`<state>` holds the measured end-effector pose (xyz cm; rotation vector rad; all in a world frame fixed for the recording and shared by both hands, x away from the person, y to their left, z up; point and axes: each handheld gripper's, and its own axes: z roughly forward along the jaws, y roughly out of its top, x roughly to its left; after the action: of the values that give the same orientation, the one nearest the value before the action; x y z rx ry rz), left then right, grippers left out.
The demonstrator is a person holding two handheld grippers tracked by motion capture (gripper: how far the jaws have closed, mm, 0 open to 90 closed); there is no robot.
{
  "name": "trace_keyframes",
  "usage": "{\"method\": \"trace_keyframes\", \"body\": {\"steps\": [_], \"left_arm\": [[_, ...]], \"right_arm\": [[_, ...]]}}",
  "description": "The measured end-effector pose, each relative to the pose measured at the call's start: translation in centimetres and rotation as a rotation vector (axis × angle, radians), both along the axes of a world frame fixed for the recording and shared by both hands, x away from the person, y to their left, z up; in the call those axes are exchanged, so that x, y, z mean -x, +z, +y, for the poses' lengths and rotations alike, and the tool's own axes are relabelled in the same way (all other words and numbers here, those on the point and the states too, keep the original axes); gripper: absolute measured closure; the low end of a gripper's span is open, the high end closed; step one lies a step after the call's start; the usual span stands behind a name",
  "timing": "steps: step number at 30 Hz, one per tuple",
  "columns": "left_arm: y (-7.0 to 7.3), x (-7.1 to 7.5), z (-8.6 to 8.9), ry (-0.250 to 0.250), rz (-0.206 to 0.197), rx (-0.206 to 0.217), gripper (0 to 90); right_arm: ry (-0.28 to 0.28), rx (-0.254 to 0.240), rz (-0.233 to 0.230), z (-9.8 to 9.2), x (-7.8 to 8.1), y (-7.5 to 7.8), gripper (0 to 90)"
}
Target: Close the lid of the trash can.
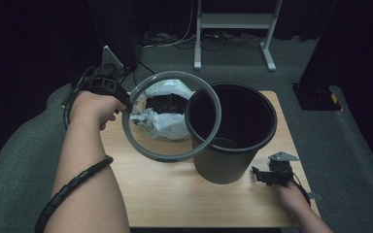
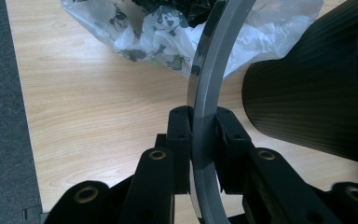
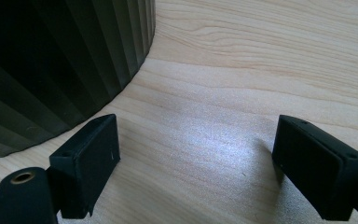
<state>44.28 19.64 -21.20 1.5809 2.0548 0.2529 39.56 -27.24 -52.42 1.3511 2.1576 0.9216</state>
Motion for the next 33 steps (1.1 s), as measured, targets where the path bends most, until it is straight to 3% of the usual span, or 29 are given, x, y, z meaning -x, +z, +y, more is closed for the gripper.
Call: {"method": "trace_keyframes", "body": {"steps": [11, 12, 13, 17, 19, 28, 31, 33], "left_arm": [[0.1, -1.0, -2.7, -0.027, -0.005, -0.013, 77.7], [0.2, -1.0, -2.8, -0.043, 0.008, -0.015, 77.7], [0.2, -1.1, -3.1, -0.023, 0.001, 0.002, 77.7], [0.4, -1.2, -3.6, -0.052, 0.008, -0.006, 77.7], [0.4, -1.4, -4.2, -0.039, -0.001, 0.007, 77.7], [0.6, -1.9, -5.9, -0.096, 0.005, -0.009, 77.7], [0.5, -2.0, -6.4, -0.071, -0.003, 0.016, 77.7], [0.6, -2.1, -6.6, -0.096, 0.0, 0.002, 77.7]], "right_arm": [[0.002, -0.002, 0.003, 0.1, -0.1, 0.0, 14.3], [0.002, -0.002, 0.003, 0.1, -0.1, 0.0, 14.3], [0.002, -0.002, 0.003, 0.1, -0.1, 0.0, 14.4], [0.003, -0.002, 0.003, 0.1, -0.1, 0.0, 14.4], [0.003, -0.002, 0.003, 0.1, -0.1, 0.0, 14.4], [0.003, -0.002, 0.003, 0.1, -0.1, 0.0, 14.5], [0.002, -0.002, 0.003, 0.1, -0.1, 0.0, 14.5], [0.003, -0.002, 0.002, 0.1, -0.1, 0.0, 14.5]]}}
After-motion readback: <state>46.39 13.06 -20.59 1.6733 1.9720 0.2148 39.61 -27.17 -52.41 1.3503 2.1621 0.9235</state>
